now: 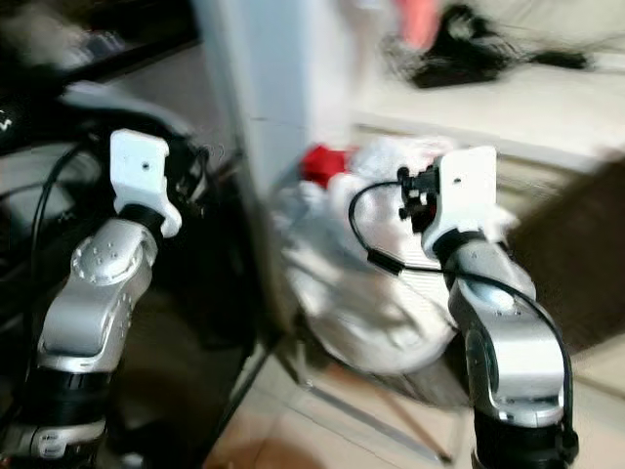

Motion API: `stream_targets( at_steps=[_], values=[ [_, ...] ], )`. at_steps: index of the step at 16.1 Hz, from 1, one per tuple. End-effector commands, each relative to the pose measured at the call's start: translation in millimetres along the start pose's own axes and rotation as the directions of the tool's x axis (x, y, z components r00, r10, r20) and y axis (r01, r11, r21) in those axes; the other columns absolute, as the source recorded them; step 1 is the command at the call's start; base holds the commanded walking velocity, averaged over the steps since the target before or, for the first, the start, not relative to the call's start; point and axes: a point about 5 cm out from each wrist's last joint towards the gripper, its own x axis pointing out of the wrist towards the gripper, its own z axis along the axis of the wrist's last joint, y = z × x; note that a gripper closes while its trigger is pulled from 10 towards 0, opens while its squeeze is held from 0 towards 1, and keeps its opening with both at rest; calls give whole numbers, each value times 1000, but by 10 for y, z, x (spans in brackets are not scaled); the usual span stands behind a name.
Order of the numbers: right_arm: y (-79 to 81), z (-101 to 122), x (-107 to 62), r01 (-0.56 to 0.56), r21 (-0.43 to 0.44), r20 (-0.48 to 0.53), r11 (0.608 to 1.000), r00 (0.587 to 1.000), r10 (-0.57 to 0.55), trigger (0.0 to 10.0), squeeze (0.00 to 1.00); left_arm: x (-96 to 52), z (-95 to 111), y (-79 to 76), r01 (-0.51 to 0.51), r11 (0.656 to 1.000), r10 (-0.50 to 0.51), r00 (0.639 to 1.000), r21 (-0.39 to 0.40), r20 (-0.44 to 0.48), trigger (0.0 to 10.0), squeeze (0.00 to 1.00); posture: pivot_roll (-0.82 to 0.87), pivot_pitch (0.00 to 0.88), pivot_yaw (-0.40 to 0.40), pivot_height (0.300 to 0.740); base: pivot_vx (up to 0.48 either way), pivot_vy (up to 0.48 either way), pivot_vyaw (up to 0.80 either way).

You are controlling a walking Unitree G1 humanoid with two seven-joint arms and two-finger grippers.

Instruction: Clothes washing

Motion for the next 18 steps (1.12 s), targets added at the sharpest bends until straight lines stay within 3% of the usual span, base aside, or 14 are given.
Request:
stream_targets(
  at_steps=[1,6,13,18],
  values=[
    [54,1,-2,-32,5,-6,999,999,32,10000,0,1,7,66,-31,1000,31,1000,-3,0,10000,0,-55,0,69,740,356,0,800],
    [47,-12,-3,-9,19,-10,1000,1000,9,10000,0,-6,12,21,8,1000,-8,1000,-20,7,10000,0,-54,0,67,740,343,0,160],
    [-4,51,-92,111,70,-1,991,994,-112,10000,0,-34,13,14,55,996,-53,998,-64,21,10000,0,-61,0,82,740,0,0,0],
    [-24,56,-111,118,65,-21,991,993,-117,10000,0,-18,-18,-37,54,997,-54,999,-52,-6,10000,0,-73,0,79,740,0,176,-591]
  ],
)
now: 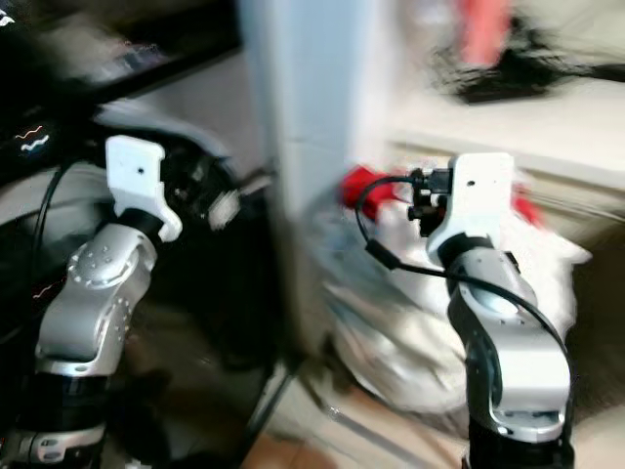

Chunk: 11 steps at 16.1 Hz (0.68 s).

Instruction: Clothes washing

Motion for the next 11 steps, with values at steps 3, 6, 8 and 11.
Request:
stream_targets(
  at_steps=[3,6,8,11],
  values=[
    [-19,19,12,-10,-26,-24,1000,1000,10,10000,0,9,-21,0,-8,1000,8,1000,-3,-23,10000,0,-72,0,74,740,0,0,0],
    [-21,18,22,-22,-32,-35,999,999,20,10000,0,13,-17,2,-11,1000,12,1000,25,-26,10000,0,-72,0,72,740,0,0,0],
    [9,12,17,-46,-40,-43,998,998,45,10000,0,11,-2,-2,-3,1000,4,1000,26,-10,10000,0,-73,0,72,740,0,0,0],
    [45,4,5,-60,-73,-40,996,998,57,10000,0,11,3,16,-9,1000,9,1000,18,-11,10000,0,-72,0,71,740,0,0,0]
  ],
)
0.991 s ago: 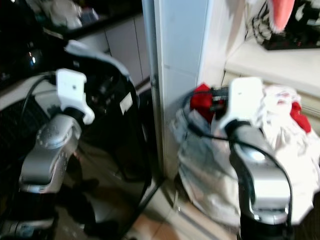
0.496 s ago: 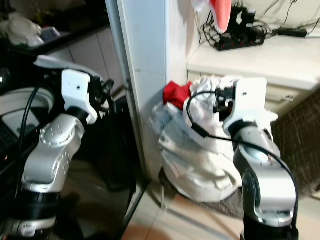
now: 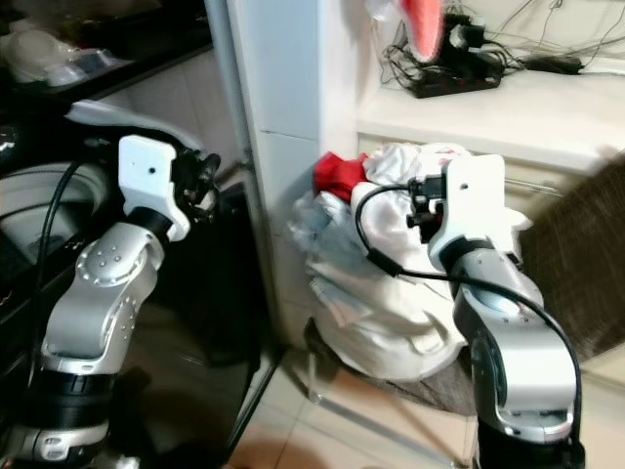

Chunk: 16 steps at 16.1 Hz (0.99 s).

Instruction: Clothes washing

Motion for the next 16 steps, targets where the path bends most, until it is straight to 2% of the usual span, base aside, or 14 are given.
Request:
stream_targets(
  at_steps=[1,3,9,16],
  values=[
    [52,29,4,-18,-4,12,1000,1000,18,10000,0,-10,-18,61,-21,1000,21,1000,8,-15,10000,0,-72,0,71,740,0,0,0],
    [38,33,11,-9,5,8,1000,1000,9,10000,0,-19,-13,51,-8,1000,8,1000,10,-9,10000,0,-71,0,71,740,167,0,0],
    [-32,21,2,25,12,-7,1000,1000,-25,10000,0,-18,-13,35,6,1000,-6,1000,3,-9,10000,0,-76,0,80,740,423,0,0],
    [24,33,-3,-35,-1,-3,999,999,35,10000,0,-29,-26,40,-6,1000,6,1000,2,-14,10000,0,-74,0,70,740,391,0,0]
  ],
)
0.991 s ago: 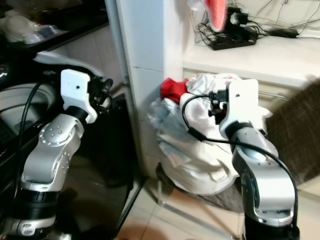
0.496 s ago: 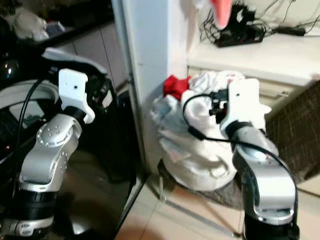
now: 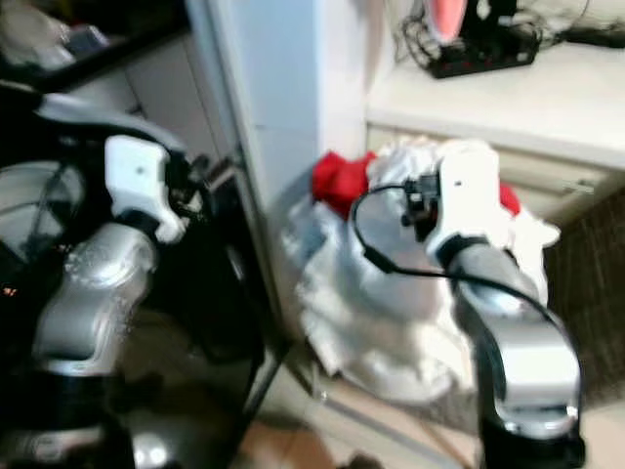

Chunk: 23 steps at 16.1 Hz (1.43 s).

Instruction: Clothes washing

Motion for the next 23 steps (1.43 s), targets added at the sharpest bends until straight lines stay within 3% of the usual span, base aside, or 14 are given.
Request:
stream_targets(
  at_steps=[1,5,7,8,10,11,12,15,17,20,21,22,23],
  values=[
    [52,74,-6,-39,5,33,999,999,39,10000,0,-25,30,111,-57,998,57,998,13,0,10000,0,-64,0,51,740,0,0,0],
    [68,96,22,-70,3,25,998,997,70,10000,0,-74,3,118,-60,998,60,998,19,-7,10000,0,-52,0,30,740,0,0,0],
    [47,136,39,-117,38,9,992,993,116,10000,0,-98,32,92,22,998,-23,1000,54,8,10000,0,-47,0,24,740,0,0,0],
    [-30,182,33,-138,139,-18,981,990,141,10000,0,-112,77,78,82,997,-82,996,14,26,10000,0,-47,0,24,740,0,0,0],
    [-71,204,6,-181,96,-61,979,980,187,10000,0,-129,121,39,176,983,-178,983,54,34,10000,0,-52,0,31,740,0,0,0],
    [-115,198,-2,-176,75,-108,982,977,183,10000,1000,-144,143,19,234,969,-237,971,79,32,10000,0,-52,0,31,740,0,0,0],
    [-248,173,-5,-98,41,-189,994,976,104,10000,1000,-182,171,21,328,937,-333,943,119,19,10000,0,-56,0,37,740,0,0,0],
    [-374,192,-25,-2,-32,-249,999,968,-6,10000,1000,-264,184,130,413,895,-414,910,171,-32,10000,0,-55,0,46,740,0,0,0],
    [-466,261,-57,61,-103,-272,993,958,-87,10000,1000,-313,198,171,434,890,-433,900,137,-42,10000,0,-55,0,47,740,0,0,0],
    [-471,224,-79,31,-72,-341,997,939,-54,10000,1000,-312,160,169,406,905,-401,914,125,-61,10000,0,-54,0,48,740,0,0,0],
    [-465,178,-83,24,-50,-371,998,928,-41,10000,855,-302,144,161,393,913,-387,920,114,-68,10000,0,-51,0,46,740,0,0,0],
    [-462,122,-87,26,-19,-406,999,913,-31,10000,0,-285,130,143,371,922,-365,928,111,-71,10000,0,-51,0,46,740,0,0,0],
    [-438,90,-81,13,58,-409,998,912,12,10000,0,-278,119,85,363,927,-358,931,94,-63,10000,0,-51,0,46,740,0,0,0]
  ],
)
